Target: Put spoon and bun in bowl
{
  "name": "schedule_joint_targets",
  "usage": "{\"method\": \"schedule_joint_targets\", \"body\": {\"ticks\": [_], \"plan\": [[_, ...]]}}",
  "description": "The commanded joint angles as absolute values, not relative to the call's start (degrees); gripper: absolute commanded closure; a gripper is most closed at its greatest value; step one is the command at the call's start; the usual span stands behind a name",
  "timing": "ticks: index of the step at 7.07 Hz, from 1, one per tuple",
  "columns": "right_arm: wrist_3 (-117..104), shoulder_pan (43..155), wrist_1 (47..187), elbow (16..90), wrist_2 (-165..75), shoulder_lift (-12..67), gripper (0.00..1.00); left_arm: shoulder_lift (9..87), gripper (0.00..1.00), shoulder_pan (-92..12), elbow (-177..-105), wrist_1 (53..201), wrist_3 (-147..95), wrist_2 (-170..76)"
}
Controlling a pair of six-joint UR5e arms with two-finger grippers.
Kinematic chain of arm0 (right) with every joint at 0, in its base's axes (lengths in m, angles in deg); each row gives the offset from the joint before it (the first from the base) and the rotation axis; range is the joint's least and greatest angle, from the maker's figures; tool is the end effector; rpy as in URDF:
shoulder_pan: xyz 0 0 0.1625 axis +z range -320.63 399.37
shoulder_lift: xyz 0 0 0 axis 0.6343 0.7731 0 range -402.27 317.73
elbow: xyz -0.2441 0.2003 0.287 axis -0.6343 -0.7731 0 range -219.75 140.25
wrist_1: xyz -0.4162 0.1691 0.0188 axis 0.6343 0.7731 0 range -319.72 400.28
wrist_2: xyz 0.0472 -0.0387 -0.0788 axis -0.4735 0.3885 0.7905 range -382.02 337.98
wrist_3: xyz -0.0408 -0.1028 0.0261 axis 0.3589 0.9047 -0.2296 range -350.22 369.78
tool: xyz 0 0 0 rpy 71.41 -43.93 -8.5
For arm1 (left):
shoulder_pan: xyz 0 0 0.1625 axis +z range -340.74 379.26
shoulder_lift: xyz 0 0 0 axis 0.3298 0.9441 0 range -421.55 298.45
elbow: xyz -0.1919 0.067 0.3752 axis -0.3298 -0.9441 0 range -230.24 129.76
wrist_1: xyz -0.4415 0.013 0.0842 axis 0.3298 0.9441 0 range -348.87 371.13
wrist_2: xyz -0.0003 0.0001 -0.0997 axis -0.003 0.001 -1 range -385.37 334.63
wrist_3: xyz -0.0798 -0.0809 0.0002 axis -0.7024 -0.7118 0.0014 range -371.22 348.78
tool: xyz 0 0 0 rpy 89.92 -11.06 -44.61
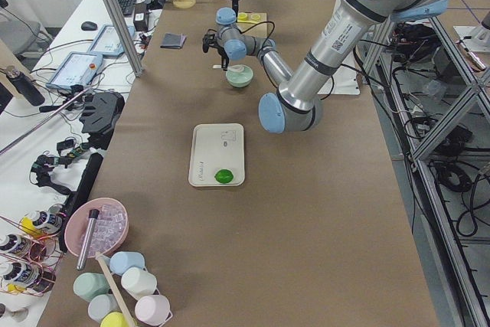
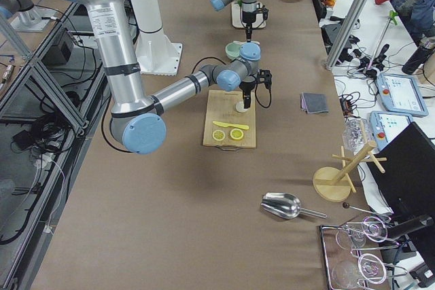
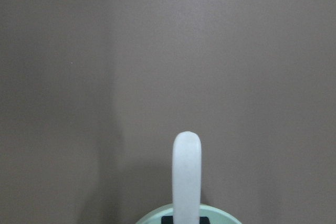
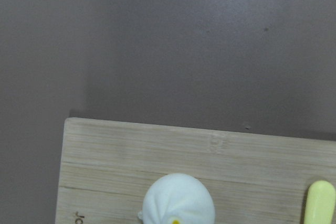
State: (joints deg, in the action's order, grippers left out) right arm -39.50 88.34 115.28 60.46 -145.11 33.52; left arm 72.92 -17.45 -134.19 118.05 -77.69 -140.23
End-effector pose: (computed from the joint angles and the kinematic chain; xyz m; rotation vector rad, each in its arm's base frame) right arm -0.3619 -0.5244 0.4088 0.0785 -0.8636 -0.0638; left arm 0.5717 -0.5329 0.1768 0.1310 1.0202 0.0002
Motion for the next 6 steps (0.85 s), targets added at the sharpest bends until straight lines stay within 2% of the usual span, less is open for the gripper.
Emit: {"method": "schedule_joint_targets", "body": {"ticks": [1,3,4,5,6], "plan": [[-39.7,87.3,113.1,58.7,-144.8,32.9,0.00,72.8,0.06,-17.2,-134.2,118.9,-77.8,-140.0],[-39.7,85.1,113.1,57.0,-142.3,32.6,0.01,72.8,0.04,-17.5,-134.5,118.9,-77.8,-139.9],[-39.7,83.8,113.1,56.9,-141.5,32.7,0.10,72.6,0.04,-17.6,-134.5,118.9,-77.9,-139.9],[-39.8,83.1,113.1,57.0,-140.6,32.9,0.33,71.9,0.04,-17.6,-135.0,118.9,-77.9,-140.0],[-39.6,83.0,113.1,57.1,-140.8,32.9,0.89,71.6,0.04,-17.7,-135.4,119.0,-77.9,-139.9]]}}
